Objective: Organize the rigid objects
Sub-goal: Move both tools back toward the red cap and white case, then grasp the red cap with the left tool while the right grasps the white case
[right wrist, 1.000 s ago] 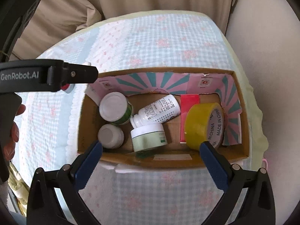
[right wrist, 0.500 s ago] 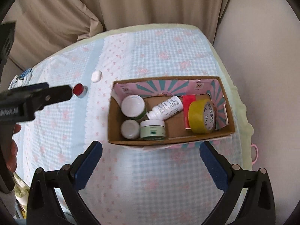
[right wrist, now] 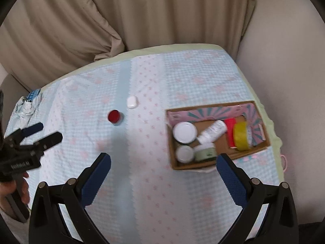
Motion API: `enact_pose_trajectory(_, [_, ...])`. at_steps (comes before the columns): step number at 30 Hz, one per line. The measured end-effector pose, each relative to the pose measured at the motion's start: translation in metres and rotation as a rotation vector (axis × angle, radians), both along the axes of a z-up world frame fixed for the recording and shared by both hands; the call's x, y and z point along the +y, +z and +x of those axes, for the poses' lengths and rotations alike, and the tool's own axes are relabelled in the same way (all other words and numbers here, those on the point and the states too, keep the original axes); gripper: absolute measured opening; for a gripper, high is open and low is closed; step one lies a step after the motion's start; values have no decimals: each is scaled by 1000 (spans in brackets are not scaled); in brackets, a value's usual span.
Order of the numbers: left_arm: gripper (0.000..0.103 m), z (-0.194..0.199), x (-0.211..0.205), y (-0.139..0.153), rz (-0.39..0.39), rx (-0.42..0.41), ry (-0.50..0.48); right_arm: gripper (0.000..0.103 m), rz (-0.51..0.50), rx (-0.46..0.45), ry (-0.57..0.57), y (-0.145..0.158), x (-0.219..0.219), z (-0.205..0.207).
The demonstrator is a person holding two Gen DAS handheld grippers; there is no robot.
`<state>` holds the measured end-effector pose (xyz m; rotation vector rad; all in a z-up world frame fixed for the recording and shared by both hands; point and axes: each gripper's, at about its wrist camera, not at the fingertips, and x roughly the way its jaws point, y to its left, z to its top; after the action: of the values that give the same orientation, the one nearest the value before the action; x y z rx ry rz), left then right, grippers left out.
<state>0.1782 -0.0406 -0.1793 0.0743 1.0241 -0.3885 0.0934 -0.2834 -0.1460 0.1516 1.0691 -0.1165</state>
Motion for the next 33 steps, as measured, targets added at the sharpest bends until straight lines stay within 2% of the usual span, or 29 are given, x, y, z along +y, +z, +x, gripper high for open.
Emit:
enact_pose_trajectory(3, [103, 17, 19, -11, 0, 2, 23, 103, 5, 3, 22, -3, 20, 25])
enact_pose_trajectory(7, [103, 44, 35, -34, -39, 21, 54, 103, 10, 4, 67, -10, 37, 68])
enact_pose_trajectory(13, [103, 82, 28, -82, -42, 37, 38, 103, -7, 30, 132, -37, 54, 147])
enact_pose_trajectory(19, [102, 120, 3, -146, -58, 26, -17, 103, 11, 94, 185, -99, 62, 229])
enact_pose_trajectory(23, [99, 139, -15, -188, -74, 23, -53, 103, 33, 128, 190, -146, 67, 265])
enact_pose_trajectory(25, [97, 146, -23, -204, -67, 18, -69, 97, 51, 151, 184, -169, 69, 277])
enact_pose_trajectory(29, [91, 159, -33, -236, -55, 20, -93, 95, 40, 202, 184, -217, 74, 297])
enact_pose_trajectory(31, [89, 164, -37, -247, -52, 24, -106, 83, 27, 230, 192, -237, 77, 303])
enact_pose_trajectory(33, [87, 167, -40, -254, -49, 24, -120, 80, 22, 258, 201, -252, 79, 310])
